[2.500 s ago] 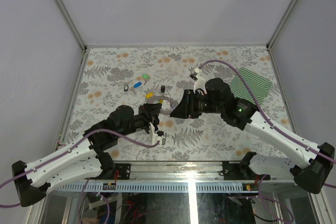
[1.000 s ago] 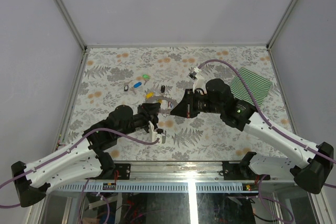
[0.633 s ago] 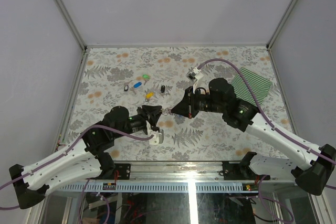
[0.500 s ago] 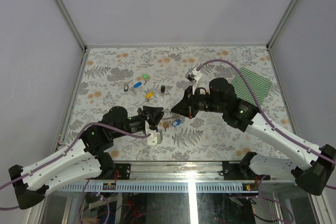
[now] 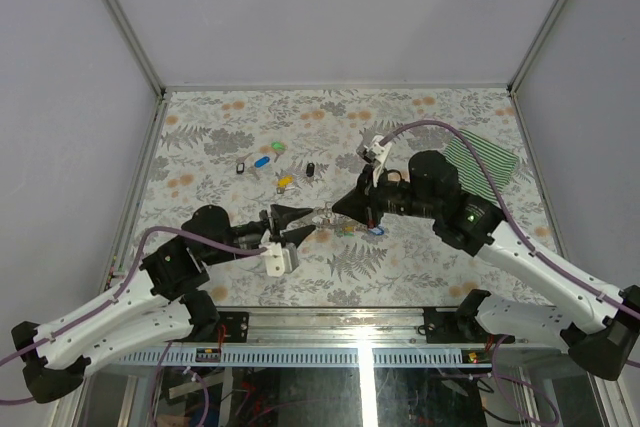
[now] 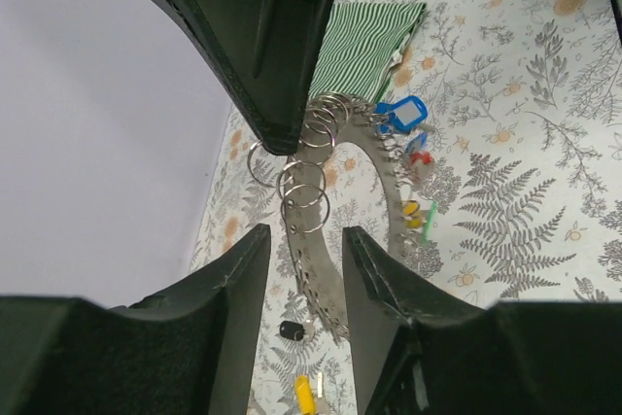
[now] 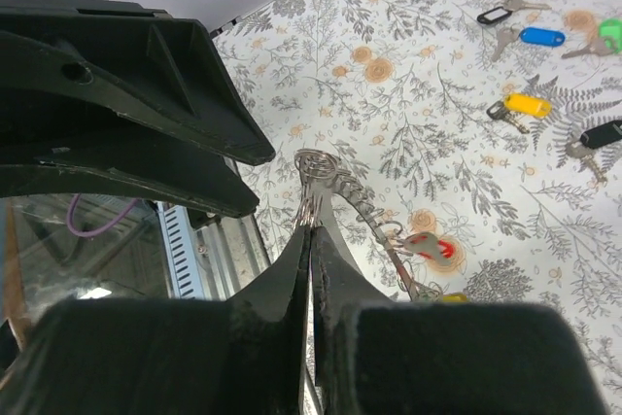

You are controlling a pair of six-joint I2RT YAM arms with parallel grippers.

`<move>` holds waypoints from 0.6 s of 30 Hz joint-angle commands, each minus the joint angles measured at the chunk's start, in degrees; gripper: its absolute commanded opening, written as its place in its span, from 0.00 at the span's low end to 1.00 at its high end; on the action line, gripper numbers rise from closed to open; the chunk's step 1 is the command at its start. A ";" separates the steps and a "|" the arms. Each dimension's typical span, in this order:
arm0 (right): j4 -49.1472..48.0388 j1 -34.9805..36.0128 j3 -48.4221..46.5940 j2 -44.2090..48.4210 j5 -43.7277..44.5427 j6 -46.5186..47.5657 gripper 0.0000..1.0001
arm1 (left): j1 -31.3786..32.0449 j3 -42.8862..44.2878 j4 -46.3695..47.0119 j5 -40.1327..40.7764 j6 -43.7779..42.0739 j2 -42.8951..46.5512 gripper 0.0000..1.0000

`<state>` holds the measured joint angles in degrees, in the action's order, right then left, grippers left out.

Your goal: Put the keys on the keyring

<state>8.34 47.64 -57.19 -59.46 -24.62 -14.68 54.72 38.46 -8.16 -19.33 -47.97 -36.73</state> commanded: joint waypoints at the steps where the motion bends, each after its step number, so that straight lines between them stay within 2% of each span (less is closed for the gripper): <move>1: -3.29 0.34 -3.20 3.39 -0.23 4.16 0.00 | 0.30 0.70 4.78 -1.83 3.81 0.44 0.39; 5: -2.57 0.34 -2.82 4.72 1.16 7.65 0.00 | 0.30 0.73 7.36 -1.48 9.48 0.61 0.45; 10: -2.72 0.30 -1.39 7.94 3.20 12.24 0.00 | 0.33 2.42 10.25 3.05 23.63 0.86 0.50; 14: -1.04 0.31 -1.42 10.25 3.96 16.73 0.00 | 0.33 2.92 14.06 6.73 35.84 1.79 0.50; 18: 1.77 0.34 -2.40 11.03 5.37 20.97 0.00 | 0.39 3.09 17.79 7.93 43.05 2.19 0.50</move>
<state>11.31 47.64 -57.17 -50.50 -21.65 -0.16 54.72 39.42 0.95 -14.28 -16.88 -35.53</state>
